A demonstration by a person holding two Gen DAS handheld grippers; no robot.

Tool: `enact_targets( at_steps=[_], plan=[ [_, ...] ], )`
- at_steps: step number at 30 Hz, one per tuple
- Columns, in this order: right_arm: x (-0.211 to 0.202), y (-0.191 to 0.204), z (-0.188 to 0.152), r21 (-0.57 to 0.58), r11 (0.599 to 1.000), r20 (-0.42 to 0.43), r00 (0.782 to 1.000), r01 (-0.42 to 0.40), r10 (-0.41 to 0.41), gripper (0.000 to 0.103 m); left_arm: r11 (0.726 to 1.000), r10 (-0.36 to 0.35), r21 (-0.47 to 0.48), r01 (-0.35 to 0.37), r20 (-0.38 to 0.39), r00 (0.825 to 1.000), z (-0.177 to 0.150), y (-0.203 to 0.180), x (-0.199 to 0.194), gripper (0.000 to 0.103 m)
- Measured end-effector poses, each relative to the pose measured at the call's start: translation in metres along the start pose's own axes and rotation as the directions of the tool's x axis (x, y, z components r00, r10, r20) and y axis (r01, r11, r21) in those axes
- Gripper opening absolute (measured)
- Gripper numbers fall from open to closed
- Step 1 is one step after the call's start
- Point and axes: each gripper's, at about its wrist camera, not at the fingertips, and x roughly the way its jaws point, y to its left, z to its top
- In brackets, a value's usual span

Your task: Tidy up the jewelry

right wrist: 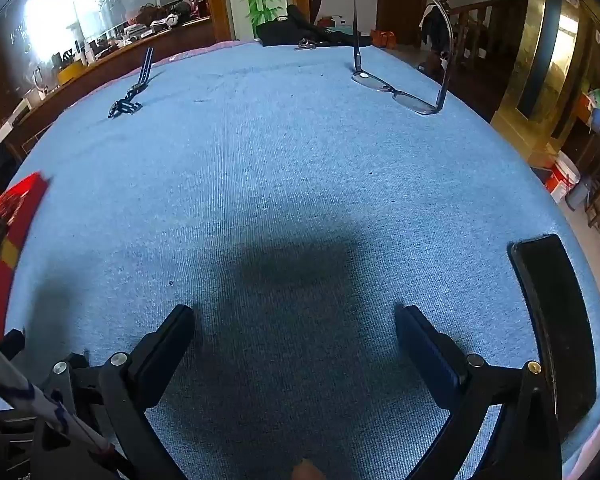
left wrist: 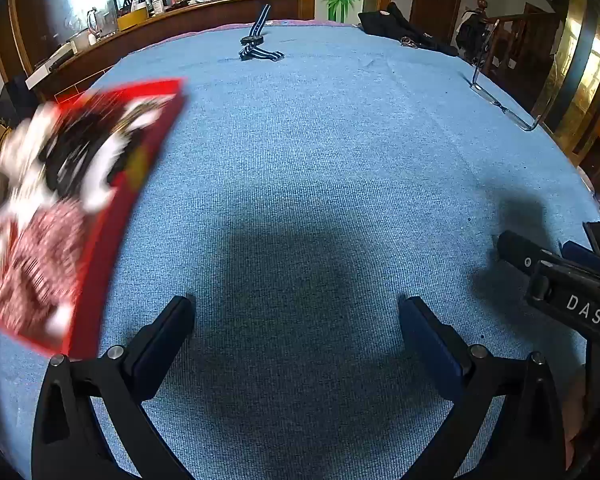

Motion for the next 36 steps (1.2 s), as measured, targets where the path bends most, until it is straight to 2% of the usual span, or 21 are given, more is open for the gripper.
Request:
enact_targets(
  at_steps=[3, 8, 29, 36],
  plan=[
    [0.000, 0.001, 0.000, -0.009, 1.000, -0.004, 1.000, 0.009, -0.009, 0.103, 1.000, 0.000, 0.000, 0.000, 0.000, 1.000, 0.000, 0.000, 0.000, 0.103],
    [-0.003, -0.010, 0.002, 0.035, 0.999, 0.014, 0.999, -0.035, 0.035, 0.103, 1.000, 0.000, 0.000, 0.000, 0.000, 1.000, 0.000, -0.001, 0.000, 0.103],
    [-0.007, -0.015, 0.000, 0.070, 0.996, 0.026, 0.998, -0.051, 0.050, 0.103, 1.000, 0.000, 0.000, 0.000, -0.001, 1.000, 0.005, 0.001, 0.005, 0.103],
    [-0.004, -0.010, 0.002, 0.048, 0.999, 0.013, 1.000, -0.014, 0.014, 0.103, 1.000, 0.000, 0.000, 0.000, -0.001, 1.000, 0.002, 0.001, 0.000, 0.103]
  ],
)
